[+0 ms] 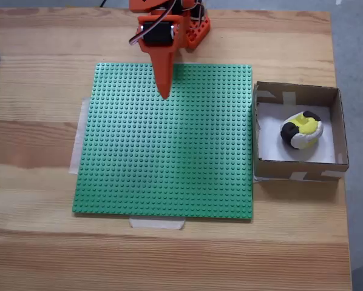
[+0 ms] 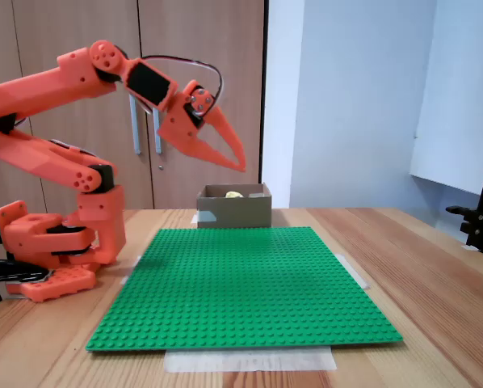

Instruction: Pick the ball and put it in the box.

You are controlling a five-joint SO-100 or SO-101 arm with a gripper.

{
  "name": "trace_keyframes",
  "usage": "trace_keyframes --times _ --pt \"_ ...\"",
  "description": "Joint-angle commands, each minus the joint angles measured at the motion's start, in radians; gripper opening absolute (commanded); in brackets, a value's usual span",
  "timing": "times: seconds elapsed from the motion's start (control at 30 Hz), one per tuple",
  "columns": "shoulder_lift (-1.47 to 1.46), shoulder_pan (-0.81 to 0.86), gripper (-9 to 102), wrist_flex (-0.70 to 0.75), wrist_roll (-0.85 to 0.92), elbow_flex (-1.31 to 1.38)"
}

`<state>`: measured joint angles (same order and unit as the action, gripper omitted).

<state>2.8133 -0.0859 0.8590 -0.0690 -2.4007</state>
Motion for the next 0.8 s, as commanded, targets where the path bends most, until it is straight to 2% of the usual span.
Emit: trace_keyframes --times 0.0,0.3,0.77 --pt "0.072 0.011 -1 -0.025 0.012 -0.051" --pt "0.264 0.06 -1 -0.041 0.072 -0.291" --pt "0.337 0.051 -1 -0.152 0.118 -0.522"
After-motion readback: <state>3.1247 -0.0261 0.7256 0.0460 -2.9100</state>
